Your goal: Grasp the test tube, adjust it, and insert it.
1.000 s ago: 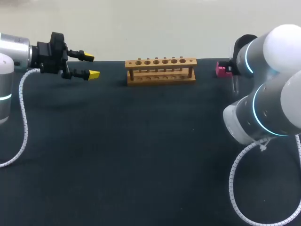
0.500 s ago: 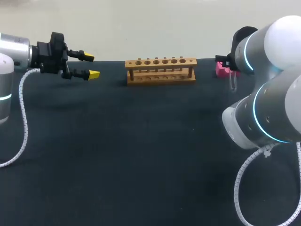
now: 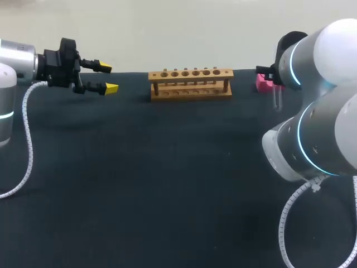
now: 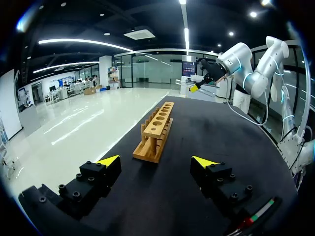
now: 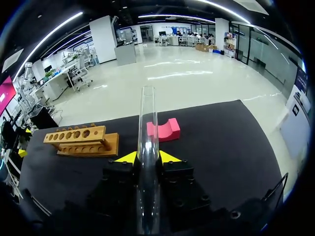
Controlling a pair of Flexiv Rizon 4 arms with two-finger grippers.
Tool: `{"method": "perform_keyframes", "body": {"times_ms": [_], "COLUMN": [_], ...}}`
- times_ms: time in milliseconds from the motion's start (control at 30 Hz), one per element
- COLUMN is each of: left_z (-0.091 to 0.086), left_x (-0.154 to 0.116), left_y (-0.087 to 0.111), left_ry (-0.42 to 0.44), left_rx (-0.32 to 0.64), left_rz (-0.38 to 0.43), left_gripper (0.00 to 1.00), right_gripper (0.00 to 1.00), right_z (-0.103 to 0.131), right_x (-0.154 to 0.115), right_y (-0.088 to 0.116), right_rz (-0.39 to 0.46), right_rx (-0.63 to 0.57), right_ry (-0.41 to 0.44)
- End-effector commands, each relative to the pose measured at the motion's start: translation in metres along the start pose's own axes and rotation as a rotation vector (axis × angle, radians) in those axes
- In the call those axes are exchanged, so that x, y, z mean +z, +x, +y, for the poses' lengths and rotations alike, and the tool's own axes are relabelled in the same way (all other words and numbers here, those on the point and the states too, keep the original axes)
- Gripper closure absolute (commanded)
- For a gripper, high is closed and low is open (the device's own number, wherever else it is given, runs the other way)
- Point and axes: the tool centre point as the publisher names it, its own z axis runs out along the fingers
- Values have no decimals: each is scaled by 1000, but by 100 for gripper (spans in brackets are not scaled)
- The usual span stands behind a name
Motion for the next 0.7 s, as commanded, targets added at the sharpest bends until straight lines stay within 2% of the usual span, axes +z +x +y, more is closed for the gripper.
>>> {"method": "perform_keyframes", "body": {"times_ms": [33,233,500,700], "left_z": [-2,-2,-2,-2], "left_x": [-1,-1,-1,-1], "left_y": [1,1,1,1], "left_ry": [-4,-4,-4,-4], "left_rx": [3,3,3,3], "left_rz": [-4,-4,-4,-4], "left_gripper": [0,0,0,0], "right_gripper": [100,100,100,100], "right_z": [0,0,43,70], "right_x": [0,0,-9,-15], "right_y": [0,0,1,2], "right_rz": [-1,-1,-22,-56], "right_rx": [0,0,-9,5], "right_ry": [2,2,-9,17]}}
